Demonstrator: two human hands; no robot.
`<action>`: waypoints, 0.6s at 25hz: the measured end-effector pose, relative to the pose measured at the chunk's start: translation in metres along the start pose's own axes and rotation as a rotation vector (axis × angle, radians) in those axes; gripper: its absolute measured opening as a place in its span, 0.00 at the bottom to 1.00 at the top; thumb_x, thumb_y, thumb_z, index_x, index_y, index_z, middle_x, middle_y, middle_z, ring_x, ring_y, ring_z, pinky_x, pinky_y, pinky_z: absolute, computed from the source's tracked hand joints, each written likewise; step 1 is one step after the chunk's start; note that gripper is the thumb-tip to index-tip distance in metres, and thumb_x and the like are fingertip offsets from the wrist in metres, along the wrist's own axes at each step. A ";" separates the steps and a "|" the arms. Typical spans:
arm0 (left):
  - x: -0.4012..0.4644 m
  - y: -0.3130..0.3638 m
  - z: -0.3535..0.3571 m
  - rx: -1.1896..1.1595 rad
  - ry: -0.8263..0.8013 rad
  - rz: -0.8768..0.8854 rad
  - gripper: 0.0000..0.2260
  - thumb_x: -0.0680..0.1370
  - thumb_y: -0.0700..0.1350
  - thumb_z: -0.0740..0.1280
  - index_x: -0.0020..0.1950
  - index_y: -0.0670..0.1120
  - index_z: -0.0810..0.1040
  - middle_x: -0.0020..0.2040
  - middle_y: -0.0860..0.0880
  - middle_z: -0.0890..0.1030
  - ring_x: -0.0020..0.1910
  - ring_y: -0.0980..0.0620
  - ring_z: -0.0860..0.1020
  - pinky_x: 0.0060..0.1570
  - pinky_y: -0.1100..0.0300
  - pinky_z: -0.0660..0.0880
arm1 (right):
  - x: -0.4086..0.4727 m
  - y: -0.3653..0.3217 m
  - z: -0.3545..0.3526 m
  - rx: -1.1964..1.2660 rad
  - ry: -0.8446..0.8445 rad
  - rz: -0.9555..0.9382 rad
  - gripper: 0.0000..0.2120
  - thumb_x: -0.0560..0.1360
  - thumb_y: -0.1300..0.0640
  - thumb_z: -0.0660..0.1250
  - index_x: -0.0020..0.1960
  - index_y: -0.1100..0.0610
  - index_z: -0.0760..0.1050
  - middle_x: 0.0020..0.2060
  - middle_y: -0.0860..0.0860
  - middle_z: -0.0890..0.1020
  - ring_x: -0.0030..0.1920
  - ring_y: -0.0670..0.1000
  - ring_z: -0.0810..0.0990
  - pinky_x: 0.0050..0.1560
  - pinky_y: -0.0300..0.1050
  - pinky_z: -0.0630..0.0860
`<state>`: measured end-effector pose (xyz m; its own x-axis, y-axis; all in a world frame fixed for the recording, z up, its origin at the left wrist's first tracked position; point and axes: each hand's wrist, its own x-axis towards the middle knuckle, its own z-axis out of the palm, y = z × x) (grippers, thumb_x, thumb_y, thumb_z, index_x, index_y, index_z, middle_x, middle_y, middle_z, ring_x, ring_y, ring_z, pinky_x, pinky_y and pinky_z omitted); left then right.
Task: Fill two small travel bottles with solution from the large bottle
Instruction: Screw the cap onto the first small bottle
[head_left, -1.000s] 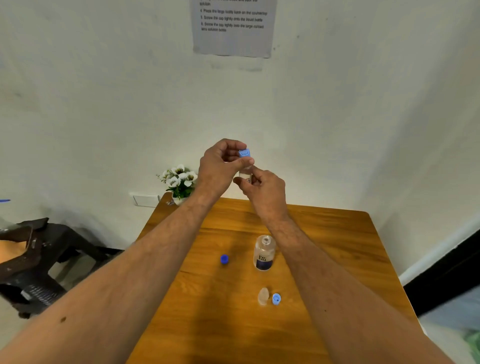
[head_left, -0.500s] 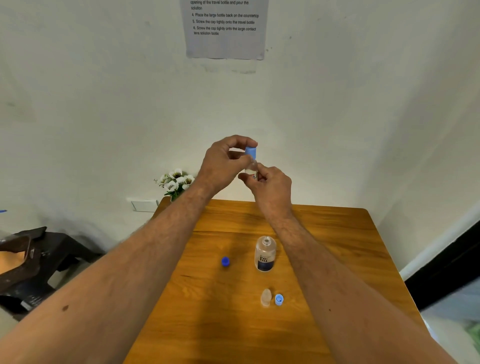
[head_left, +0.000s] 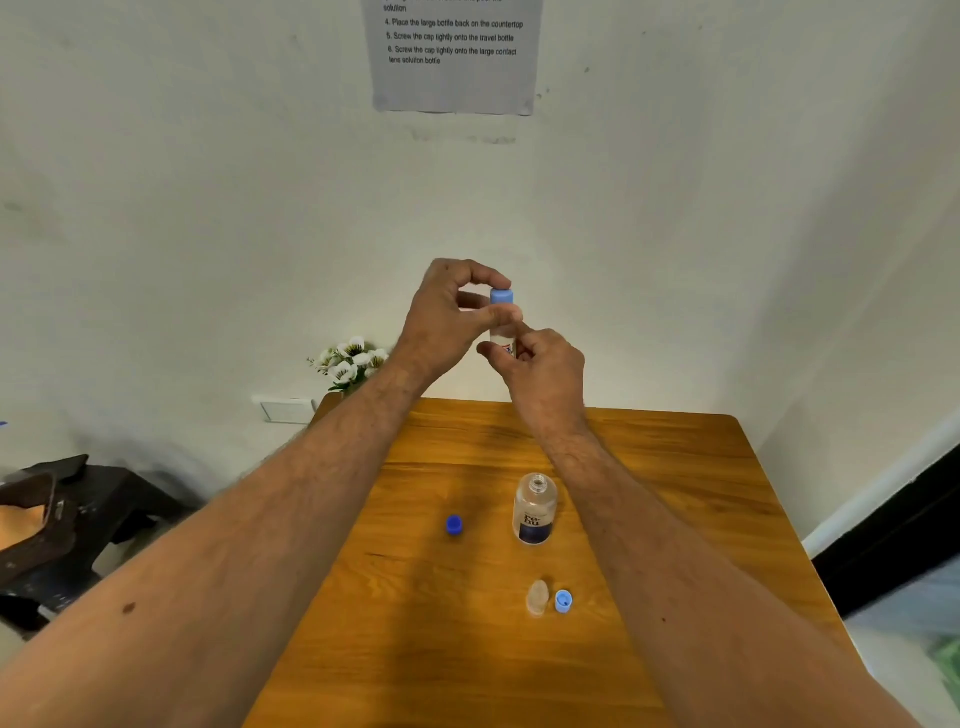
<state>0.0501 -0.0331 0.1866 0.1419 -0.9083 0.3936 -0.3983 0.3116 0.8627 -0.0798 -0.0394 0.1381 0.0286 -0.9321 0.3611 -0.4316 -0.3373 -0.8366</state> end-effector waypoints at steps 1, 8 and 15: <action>0.002 -0.002 0.000 0.011 0.007 0.008 0.10 0.73 0.43 0.77 0.51 0.52 0.82 0.55 0.49 0.80 0.47 0.57 0.81 0.50 0.64 0.78 | 0.000 0.001 0.000 0.000 -0.004 -0.010 0.17 0.75 0.47 0.73 0.58 0.56 0.83 0.39 0.51 0.77 0.38 0.48 0.74 0.38 0.40 0.72; 0.000 -0.007 0.011 -0.025 0.071 -0.013 0.12 0.72 0.45 0.77 0.53 0.51 0.82 0.52 0.50 0.81 0.47 0.57 0.80 0.46 0.67 0.77 | 0.006 0.005 0.004 -0.001 0.002 -0.003 0.14 0.74 0.46 0.74 0.48 0.57 0.83 0.33 0.50 0.73 0.33 0.46 0.69 0.35 0.42 0.68; -0.002 -0.006 0.017 -0.028 0.054 -0.015 0.12 0.73 0.45 0.77 0.55 0.52 0.84 0.57 0.51 0.78 0.49 0.62 0.80 0.51 0.67 0.76 | 0.007 0.010 0.005 0.003 0.005 0.008 0.13 0.75 0.47 0.73 0.45 0.58 0.82 0.32 0.47 0.72 0.31 0.45 0.68 0.35 0.38 0.65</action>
<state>0.0363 -0.0378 0.1754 0.1969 -0.8965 0.3968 -0.3707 0.3066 0.8767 -0.0788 -0.0495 0.1302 0.0208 -0.9341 0.3564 -0.4290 -0.3303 -0.8407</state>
